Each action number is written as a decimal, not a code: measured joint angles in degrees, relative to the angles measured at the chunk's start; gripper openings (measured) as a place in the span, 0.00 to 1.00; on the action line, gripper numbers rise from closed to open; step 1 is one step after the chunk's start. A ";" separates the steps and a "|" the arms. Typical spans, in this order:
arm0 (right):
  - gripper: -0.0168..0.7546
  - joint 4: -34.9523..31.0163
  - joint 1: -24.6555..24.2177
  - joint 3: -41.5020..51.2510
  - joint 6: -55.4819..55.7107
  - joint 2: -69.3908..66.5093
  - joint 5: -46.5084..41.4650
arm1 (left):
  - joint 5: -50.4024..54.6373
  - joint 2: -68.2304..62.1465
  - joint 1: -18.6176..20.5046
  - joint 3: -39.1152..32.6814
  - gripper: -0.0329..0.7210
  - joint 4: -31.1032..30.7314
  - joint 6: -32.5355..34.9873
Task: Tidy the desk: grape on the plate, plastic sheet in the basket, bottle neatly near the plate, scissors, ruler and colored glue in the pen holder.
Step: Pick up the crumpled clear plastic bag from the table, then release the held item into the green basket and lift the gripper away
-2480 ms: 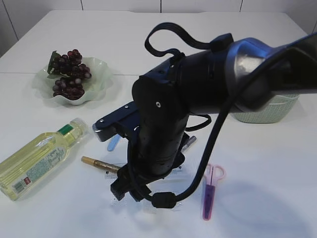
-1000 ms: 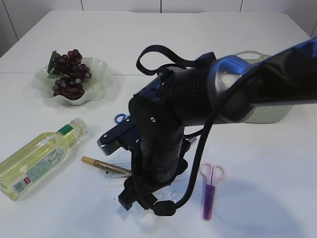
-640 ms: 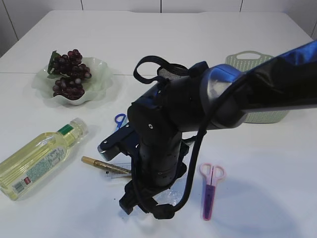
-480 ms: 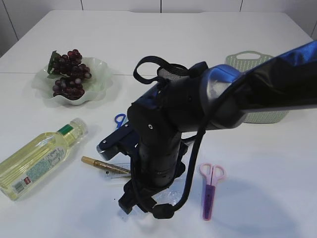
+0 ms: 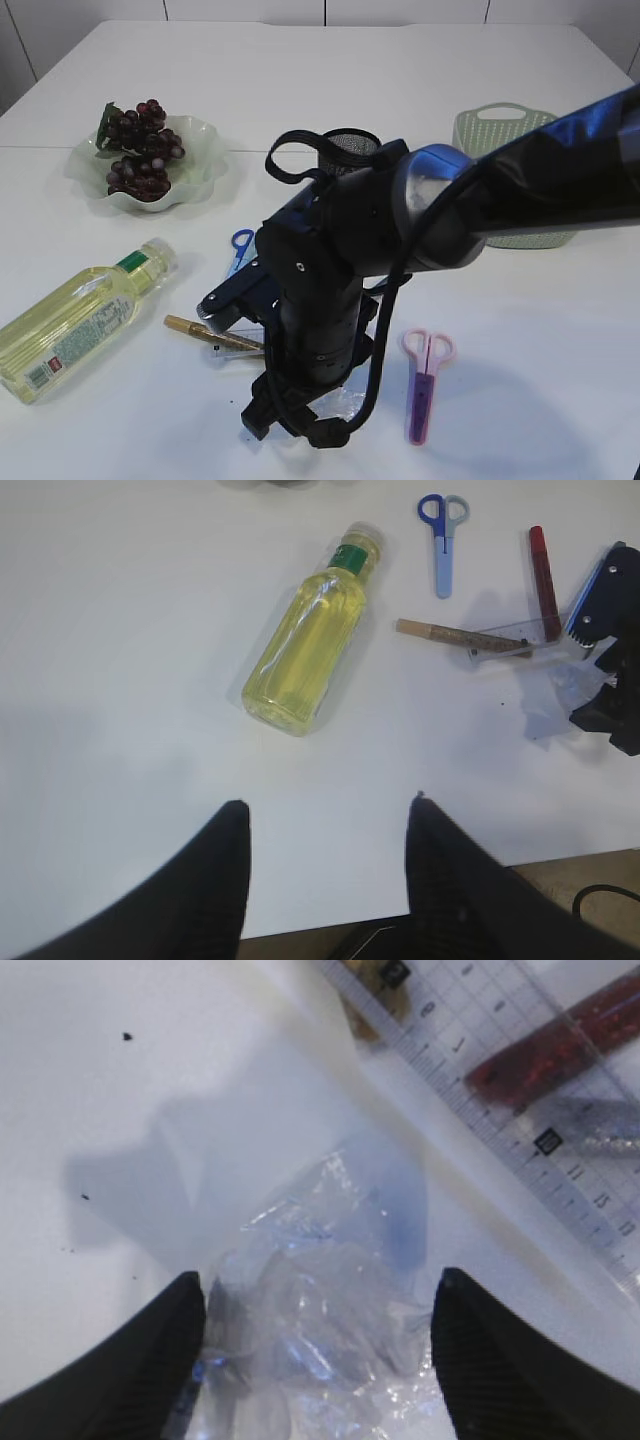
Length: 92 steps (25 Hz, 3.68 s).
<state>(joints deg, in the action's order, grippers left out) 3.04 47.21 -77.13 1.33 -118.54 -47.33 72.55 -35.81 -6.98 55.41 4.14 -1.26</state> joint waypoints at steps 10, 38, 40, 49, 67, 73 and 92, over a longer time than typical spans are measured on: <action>0.41 0.00 0.00 -0.08 -0.10 -0.08 0.86 | 0.00 0.00 0.00 0.00 0.54 0.00 0.00; 0.18 -8.59 0.00 -16.33 -0.10 -0.21 -21.78 | 0.00 0.00 0.00 0.00 0.53 -0.60 -0.02; 0.18 -8.83 0.00 -17.86 -0.10 -0.11 -21.94 | 0.00 0.00 0.00 0.00 0.53 -0.72 -0.02; 0.18 -8.02 0.00 -23.35 -0.42 4.46 -22.50 | 0.00 0.00 0.00 0.00 0.53 -1.05 -0.02; 0.18 1.68 -19.29 -25.73 1.81 13.14 -23.57 | 0.00 0.00 0.00 0.00 0.53 -1.05 -0.12; 0.18 2.53 -29.64 -30.45 2.04 13.14 -23.81 | 0.00 0.00 0.00 0.00 0.53 -1.09 -0.12; 0.18 4.82 -40.61 -34.24 6.74 2.18 -9.95 | 0.00 0.00 0.00 0.00 0.53 -1.09 -0.96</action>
<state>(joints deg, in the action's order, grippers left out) 7.86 6.60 -111.37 8.07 -116.35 -57.28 72.55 -35.81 -6.98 55.41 3.05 -2.22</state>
